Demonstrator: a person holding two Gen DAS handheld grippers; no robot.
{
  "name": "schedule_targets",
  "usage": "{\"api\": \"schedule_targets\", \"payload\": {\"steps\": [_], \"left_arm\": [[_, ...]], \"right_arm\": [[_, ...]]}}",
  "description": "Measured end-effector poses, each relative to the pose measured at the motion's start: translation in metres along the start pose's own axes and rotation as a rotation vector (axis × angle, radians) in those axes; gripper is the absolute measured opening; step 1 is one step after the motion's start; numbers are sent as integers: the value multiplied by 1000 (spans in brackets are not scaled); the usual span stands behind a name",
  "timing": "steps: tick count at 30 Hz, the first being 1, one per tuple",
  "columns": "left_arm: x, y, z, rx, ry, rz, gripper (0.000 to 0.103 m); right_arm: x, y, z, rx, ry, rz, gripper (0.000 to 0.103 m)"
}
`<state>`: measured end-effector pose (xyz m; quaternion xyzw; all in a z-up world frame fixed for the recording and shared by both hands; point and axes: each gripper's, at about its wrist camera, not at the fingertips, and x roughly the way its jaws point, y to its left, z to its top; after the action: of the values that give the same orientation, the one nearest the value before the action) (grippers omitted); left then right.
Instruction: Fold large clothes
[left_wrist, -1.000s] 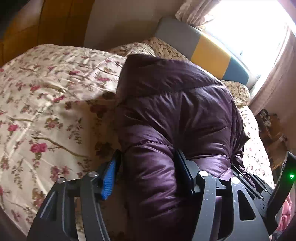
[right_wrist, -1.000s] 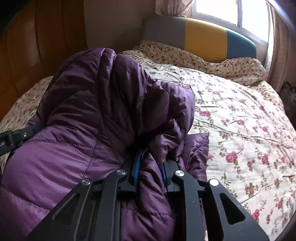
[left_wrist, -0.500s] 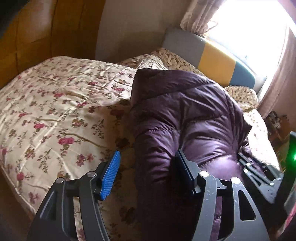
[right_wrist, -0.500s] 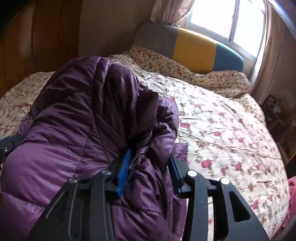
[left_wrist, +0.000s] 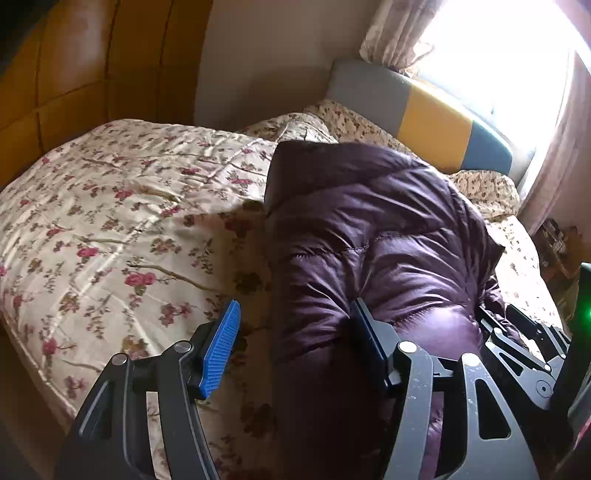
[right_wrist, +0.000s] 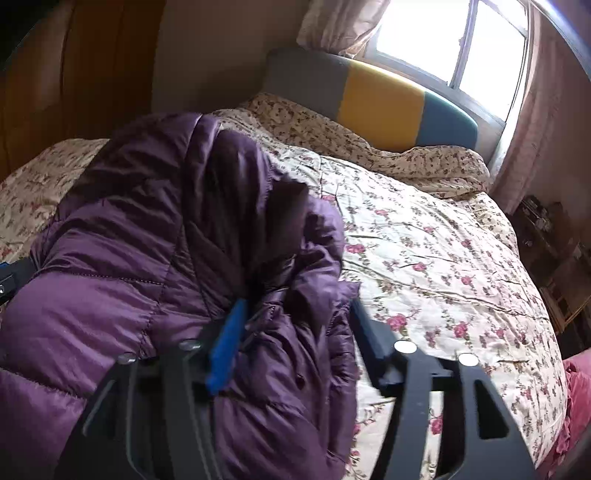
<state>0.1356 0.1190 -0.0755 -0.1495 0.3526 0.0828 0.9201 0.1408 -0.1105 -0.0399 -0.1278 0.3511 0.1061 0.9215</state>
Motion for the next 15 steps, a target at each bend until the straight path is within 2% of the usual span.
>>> {"api": "schedule_targets", "payload": {"steps": [4, 15], "left_arm": [[-14, 4, 2, -8, -21, 1, 65], [-19, 10, 12, -22, -31, -11, 65]], "right_arm": [[-14, 0, 5, -13, -24, -8, 64], [-28, 16, 14, -75, -73, -33, 63]]}}
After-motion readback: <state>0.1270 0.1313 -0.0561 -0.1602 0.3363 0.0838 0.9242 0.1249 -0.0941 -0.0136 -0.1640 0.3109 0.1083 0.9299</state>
